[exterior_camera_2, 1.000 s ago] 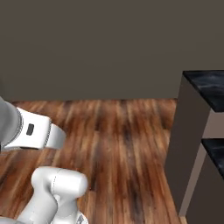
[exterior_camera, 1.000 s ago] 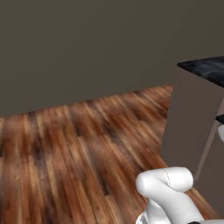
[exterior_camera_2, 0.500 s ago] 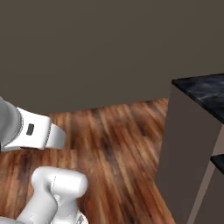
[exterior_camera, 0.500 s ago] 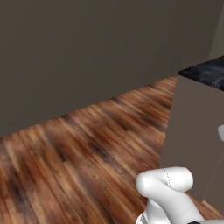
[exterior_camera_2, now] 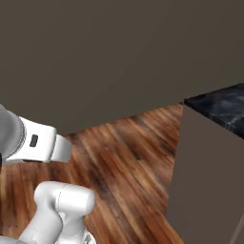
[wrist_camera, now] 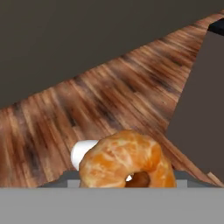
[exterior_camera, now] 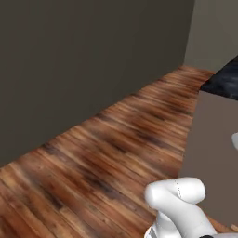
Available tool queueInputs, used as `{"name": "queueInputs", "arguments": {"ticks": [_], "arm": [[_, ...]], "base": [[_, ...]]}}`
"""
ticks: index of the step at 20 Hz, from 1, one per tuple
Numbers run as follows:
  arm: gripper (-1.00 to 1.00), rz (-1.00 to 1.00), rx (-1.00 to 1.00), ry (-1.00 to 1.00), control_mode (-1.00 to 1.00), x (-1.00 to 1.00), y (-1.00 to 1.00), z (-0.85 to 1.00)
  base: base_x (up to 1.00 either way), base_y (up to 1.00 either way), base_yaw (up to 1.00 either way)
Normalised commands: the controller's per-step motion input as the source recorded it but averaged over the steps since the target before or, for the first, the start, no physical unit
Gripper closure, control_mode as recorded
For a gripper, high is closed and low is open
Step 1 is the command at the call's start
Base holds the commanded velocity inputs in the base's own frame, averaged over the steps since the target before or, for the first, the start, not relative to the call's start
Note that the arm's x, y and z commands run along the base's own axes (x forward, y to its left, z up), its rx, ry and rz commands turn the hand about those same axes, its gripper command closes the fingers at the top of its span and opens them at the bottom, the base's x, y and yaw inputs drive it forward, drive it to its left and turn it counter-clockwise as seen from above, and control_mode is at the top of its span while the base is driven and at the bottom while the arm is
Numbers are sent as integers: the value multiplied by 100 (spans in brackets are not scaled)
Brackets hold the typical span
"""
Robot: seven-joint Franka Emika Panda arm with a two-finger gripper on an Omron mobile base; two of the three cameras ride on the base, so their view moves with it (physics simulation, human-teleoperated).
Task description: Pick up the tangerine and banana from the fridge and place one fruit on each plate on the dining counter.
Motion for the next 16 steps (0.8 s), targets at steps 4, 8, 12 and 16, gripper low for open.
{"name": "queueInputs", "arguments": {"ticks": [4, 8, 12, 16], "arm": [[100, 0, 0, 0, 100, 0, 0, 0], [100, 0, 0, 0, 100, 0, 0, 0], [100, 0, 0, 0, 100, 0, 0, 0], [100, 0, 0, 0, 100, 0, 0, 0]], "base": [[100, 76, -42], [100, 77, -42], [100, 77, -42], [100, 76, -42]]}}
